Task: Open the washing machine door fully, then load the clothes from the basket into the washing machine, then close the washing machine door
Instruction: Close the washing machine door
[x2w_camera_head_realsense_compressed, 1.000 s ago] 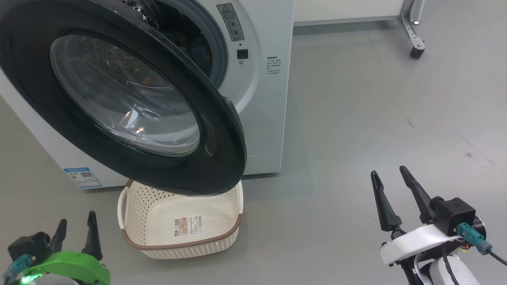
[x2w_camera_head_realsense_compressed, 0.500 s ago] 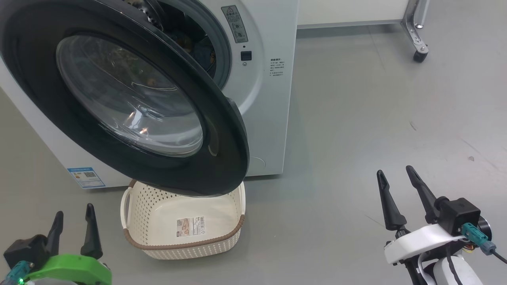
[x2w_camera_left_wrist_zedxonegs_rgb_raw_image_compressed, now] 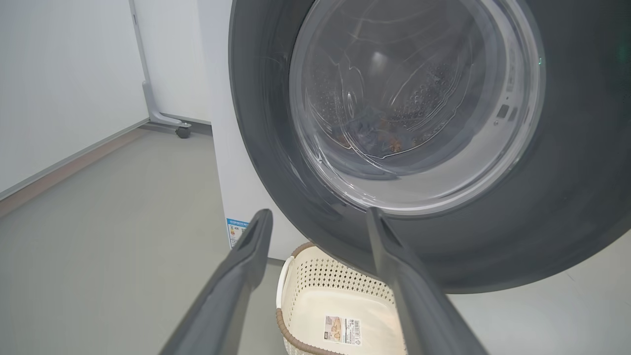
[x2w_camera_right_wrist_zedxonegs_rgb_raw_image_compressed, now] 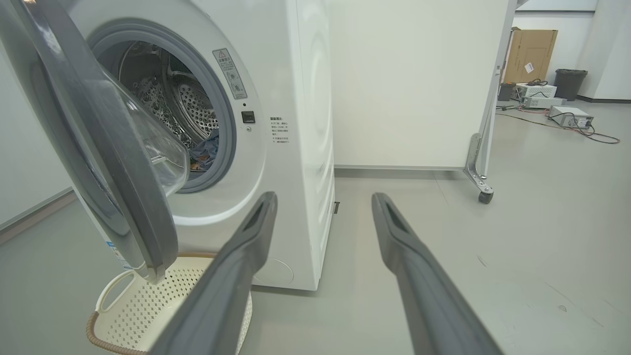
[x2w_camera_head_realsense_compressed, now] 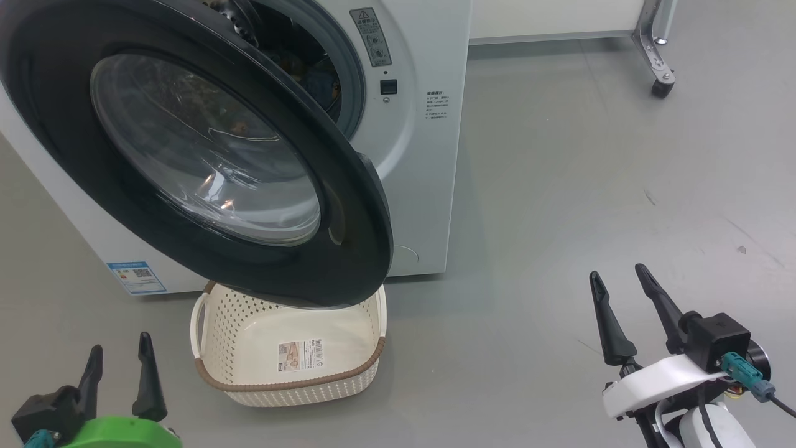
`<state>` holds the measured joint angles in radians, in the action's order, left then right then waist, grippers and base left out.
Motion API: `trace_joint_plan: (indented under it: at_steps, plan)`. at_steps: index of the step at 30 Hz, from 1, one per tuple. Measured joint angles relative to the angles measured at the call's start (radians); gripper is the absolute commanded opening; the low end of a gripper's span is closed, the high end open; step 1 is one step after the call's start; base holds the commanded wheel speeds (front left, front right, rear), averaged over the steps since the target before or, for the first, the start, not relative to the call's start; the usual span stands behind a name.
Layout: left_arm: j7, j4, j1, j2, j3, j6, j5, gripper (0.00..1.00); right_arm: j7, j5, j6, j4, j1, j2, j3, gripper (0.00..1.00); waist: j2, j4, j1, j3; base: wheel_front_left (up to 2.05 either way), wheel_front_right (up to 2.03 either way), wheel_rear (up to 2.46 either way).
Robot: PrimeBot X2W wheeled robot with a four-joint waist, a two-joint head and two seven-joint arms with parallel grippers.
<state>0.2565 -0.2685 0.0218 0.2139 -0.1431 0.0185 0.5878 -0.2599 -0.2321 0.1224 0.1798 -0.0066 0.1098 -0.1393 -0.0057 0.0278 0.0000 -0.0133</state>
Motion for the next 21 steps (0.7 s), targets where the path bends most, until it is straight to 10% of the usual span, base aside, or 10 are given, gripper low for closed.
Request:
trace_joint_plan:
  at_steps: [10,11,12,21]
  plan:
    - [0.0,0.019,0.025,-0.02,0.023,-0.013,-0.037,1.0,0.0,0.016,0.0,0.012,0.0,-0.004,0.022,0.94,0.0,0.004,0.0,-0.003,0.0,0.0,0.0]
    - [0.0,0.02,0.025,-0.023,0.026,-0.018,-0.043,1.0,0.0,0.016,0.0,0.015,0.0,-0.005,0.024,0.71,0.0,0.004,0.0,-0.003,0.0,0.0,0.0]
    - [0.0,0.021,0.026,-0.026,0.029,-0.019,-0.044,1.0,0.0,0.016,0.0,0.02,0.0,-0.007,0.025,0.0,0.0,0.005,0.0,-0.003,0.0,0.0,0.0]
    - [0.0,0.024,0.044,-0.047,0.046,-0.036,-0.062,1.0,0.0,0.009,0.0,0.042,0.0,-0.02,0.046,0.0,0.0,0.013,0.0,-0.003,0.0,0.0,0.0]
